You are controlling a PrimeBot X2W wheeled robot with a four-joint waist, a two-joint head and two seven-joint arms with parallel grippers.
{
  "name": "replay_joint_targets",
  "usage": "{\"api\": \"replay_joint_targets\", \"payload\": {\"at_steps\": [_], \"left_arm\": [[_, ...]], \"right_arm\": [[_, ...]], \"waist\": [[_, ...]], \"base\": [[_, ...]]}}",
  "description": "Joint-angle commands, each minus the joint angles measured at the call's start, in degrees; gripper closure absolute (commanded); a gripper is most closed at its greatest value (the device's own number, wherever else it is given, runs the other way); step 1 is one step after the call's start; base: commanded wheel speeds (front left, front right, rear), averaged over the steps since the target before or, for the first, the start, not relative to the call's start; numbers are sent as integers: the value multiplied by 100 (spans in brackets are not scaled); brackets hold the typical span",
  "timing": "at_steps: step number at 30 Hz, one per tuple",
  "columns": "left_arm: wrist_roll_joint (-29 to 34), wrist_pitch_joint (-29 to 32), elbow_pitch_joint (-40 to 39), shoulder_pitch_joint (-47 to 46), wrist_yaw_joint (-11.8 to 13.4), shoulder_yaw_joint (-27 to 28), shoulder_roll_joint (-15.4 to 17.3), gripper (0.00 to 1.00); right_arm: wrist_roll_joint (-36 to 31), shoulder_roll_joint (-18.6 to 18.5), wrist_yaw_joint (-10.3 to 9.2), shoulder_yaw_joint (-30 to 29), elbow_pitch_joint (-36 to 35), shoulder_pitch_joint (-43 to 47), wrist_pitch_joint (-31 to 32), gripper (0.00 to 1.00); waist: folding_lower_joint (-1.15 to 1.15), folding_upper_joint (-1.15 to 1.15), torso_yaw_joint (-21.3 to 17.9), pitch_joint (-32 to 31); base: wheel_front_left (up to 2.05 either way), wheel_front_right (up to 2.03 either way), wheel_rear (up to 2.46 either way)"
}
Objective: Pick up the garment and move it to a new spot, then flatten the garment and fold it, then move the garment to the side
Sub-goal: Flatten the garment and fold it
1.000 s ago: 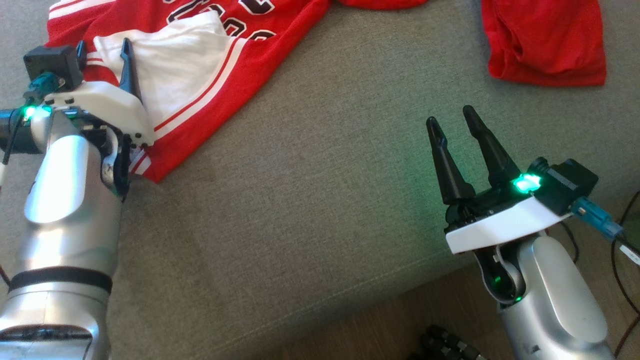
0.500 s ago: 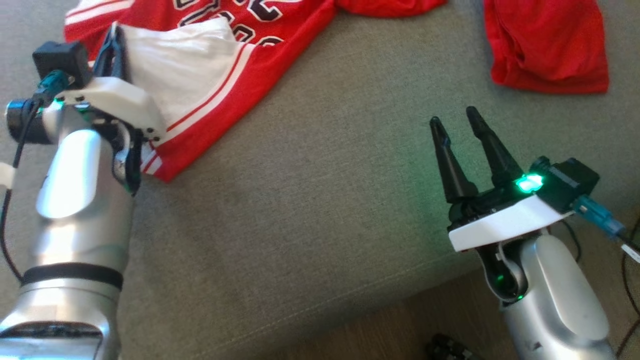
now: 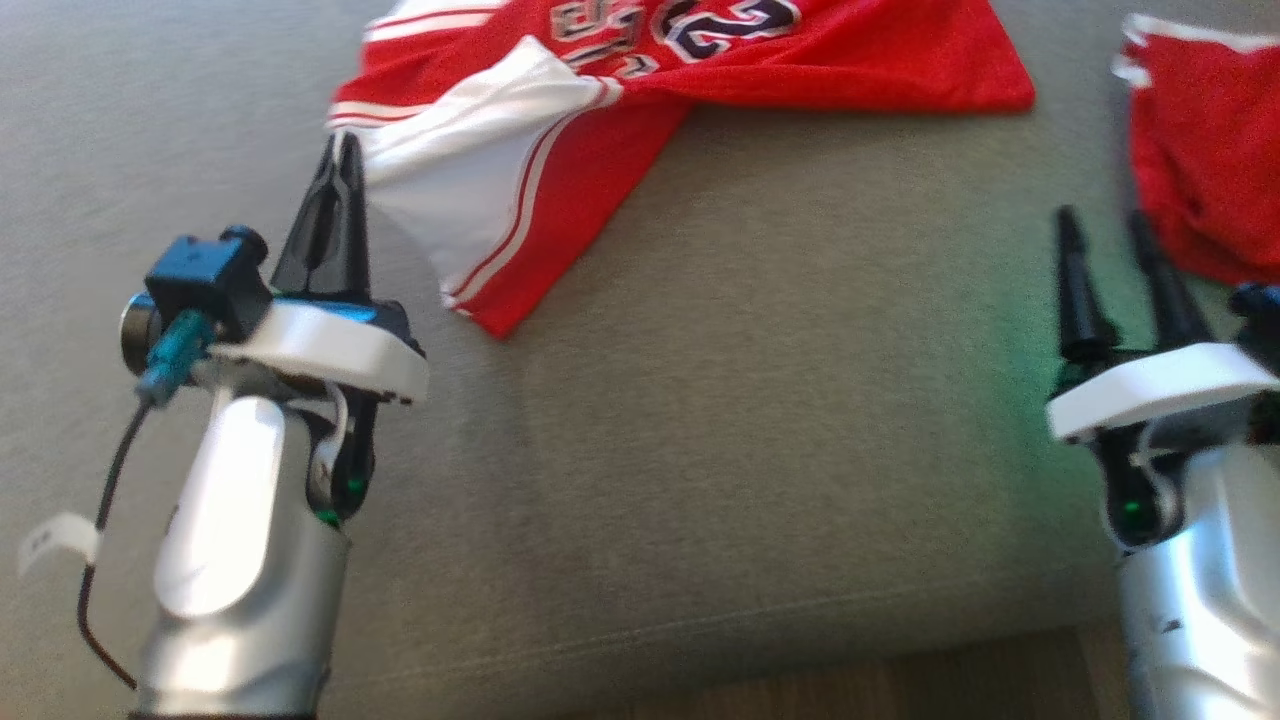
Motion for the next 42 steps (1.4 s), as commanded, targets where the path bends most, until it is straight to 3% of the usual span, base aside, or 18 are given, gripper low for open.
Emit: {"api": "replay_joint_targets", "payload": {"at_steps": [1,8,15,26,37,38,39,40,42], "left_arm": [[19,-69,-395,-42,-14,138,83,100],[58,-69,-1256,519,-51,47,-8,100],[133,-69,-1657,803,-96,-210,-93,100],[137,-70,-1787,883,-61,-555,-157,100],[-42,-70,-1816,779,63,-717,-170,100],[-52,-70,-1812,770,76,-727,-170,100],[-60,-70,-1804,764,87,-732,-170,100],[-67,-70,-1793,761,98,-731,-171,100],[-120,-70,-1790,761,134,-704,-171,100]], "right_arm": [[8,-54,-2,-41,-76,-175,65,0],[-216,-10,-2,-646,537,-416,234,0],[111,78,-2,-1082,1432,-889,343,0],[544,15,-2,-1422,2682,-1819,437,0],[658,-207,-2,-1352,3468,-2300,300,0],[669,-205,-2,-1307,3522,-2314,303,24],[685,-200,-2,-1255,3571,-2323,311,67],[725,-186,-2,-1196,3613,-2329,333,100],[818,-177,-2,-1112,3671,-2322,322,100]], "waist": [[1,0,383,-146],[1,0,905,-227],[1,0,1129,-185],[1,0,1372,48],[1,0,1553,206],[1,0,1559,201],[1,0,1560,187],[1,0,1555,166],[1,0,1530,112]], "base": [[0,0,0],[0,0,0],[0,0,0],[0,0,0],[0,0,0],[0,0,0],[0,0,0],[0,0,0],[0,0,0]]}}
